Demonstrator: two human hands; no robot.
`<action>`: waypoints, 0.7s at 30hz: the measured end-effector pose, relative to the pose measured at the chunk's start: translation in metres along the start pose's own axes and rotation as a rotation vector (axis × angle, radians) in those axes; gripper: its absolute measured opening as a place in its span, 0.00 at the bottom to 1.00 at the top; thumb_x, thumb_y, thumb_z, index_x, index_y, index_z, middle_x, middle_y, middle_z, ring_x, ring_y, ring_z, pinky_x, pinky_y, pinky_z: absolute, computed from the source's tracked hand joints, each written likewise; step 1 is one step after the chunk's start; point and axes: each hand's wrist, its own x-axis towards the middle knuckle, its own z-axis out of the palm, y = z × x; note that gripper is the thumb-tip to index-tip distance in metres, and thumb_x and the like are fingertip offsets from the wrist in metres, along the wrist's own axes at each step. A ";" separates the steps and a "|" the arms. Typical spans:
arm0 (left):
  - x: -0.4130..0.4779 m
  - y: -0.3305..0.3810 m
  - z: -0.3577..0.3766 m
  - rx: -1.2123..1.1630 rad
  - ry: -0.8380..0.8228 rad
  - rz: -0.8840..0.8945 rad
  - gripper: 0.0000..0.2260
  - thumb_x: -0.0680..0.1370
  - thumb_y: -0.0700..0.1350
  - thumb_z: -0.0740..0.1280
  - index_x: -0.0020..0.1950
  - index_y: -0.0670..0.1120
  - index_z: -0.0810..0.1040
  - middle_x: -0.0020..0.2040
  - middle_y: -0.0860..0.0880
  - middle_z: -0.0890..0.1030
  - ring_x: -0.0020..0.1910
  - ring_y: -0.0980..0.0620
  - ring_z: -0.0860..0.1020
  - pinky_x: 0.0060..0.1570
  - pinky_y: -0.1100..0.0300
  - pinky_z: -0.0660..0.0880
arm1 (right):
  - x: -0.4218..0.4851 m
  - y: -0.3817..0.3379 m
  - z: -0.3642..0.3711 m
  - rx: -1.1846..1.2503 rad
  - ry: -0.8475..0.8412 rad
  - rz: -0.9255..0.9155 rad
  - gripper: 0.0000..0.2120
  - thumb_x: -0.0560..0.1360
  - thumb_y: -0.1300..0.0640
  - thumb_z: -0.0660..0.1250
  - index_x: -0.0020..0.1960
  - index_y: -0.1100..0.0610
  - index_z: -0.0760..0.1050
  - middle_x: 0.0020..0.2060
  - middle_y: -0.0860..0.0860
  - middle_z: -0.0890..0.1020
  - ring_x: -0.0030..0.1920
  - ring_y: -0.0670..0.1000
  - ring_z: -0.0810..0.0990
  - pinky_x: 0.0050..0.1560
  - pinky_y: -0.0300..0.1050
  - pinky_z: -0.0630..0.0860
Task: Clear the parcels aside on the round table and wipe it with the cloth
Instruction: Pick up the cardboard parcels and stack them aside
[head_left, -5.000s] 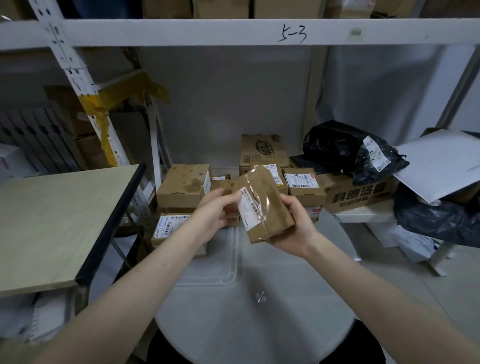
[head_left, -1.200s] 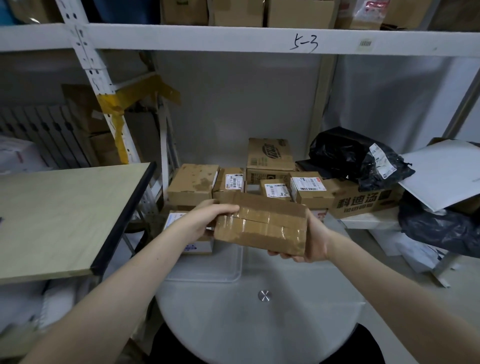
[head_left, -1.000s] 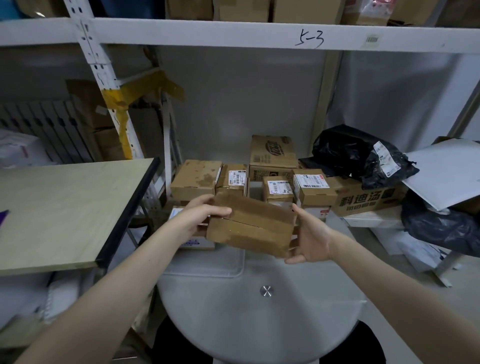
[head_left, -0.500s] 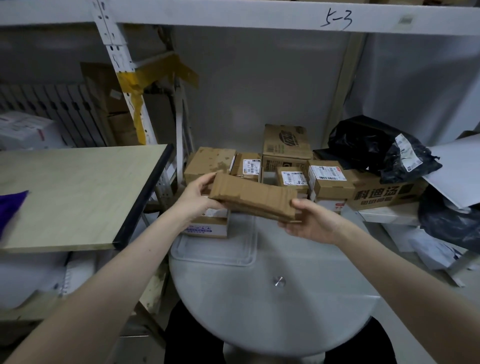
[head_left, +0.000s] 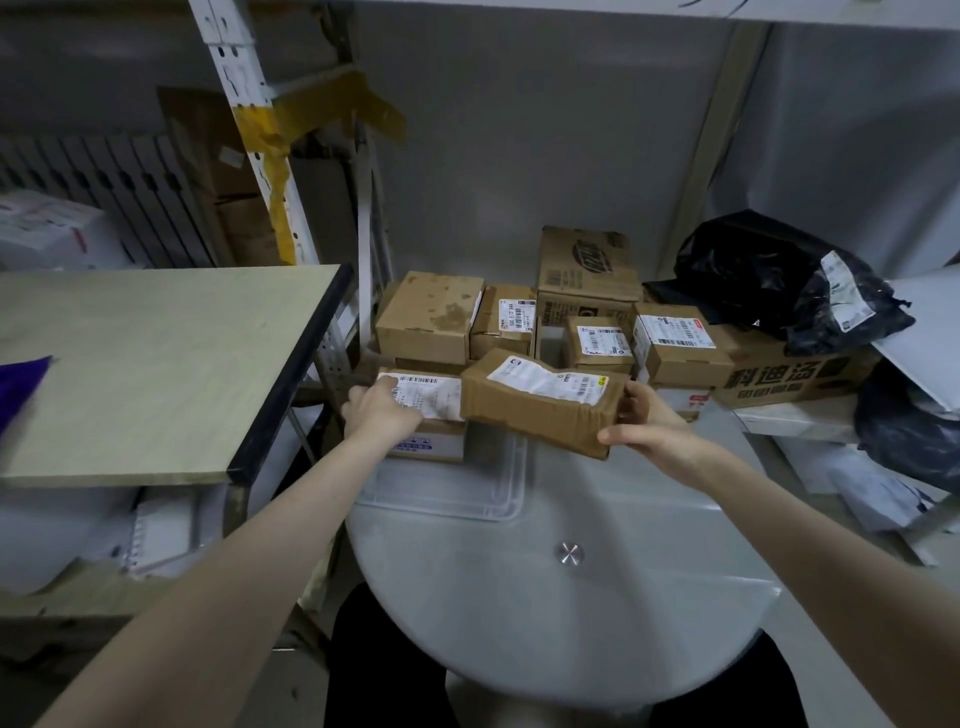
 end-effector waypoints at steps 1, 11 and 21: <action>0.000 0.001 0.002 0.011 -0.005 -0.005 0.25 0.75 0.45 0.66 0.72 0.48 0.66 0.70 0.41 0.63 0.69 0.39 0.64 0.64 0.51 0.67 | -0.001 -0.001 0.000 0.002 0.010 -0.009 0.48 0.50 0.53 0.79 0.67 0.53 0.64 0.64 0.56 0.74 0.63 0.54 0.75 0.63 0.50 0.73; 0.017 -0.009 -0.015 -0.820 0.212 -0.235 0.20 0.81 0.47 0.53 0.70 0.42 0.69 0.67 0.43 0.74 0.64 0.40 0.73 0.65 0.49 0.70 | 0.032 -0.027 0.068 -0.202 -0.054 -0.195 0.45 0.61 0.68 0.79 0.71 0.57 0.58 0.64 0.51 0.73 0.62 0.49 0.74 0.59 0.38 0.73; 0.016 -0.012 -0.019 -0.858 0.099 -0.280 0.23 0.75 0.46 0.65 0.69 0.43 0.68 0.63 0.43 0.77 0.59 0.42 0.76 0.62 0.46 0.74 | 0.069 -0.011 0.110 -0.302 -0.050 -0.202 0.62 0.51 0.47 0.82 0.78 0.52 0.52 0.72 0.51 0.66 0.70 0.51 0.68 0.71 0.52 0.67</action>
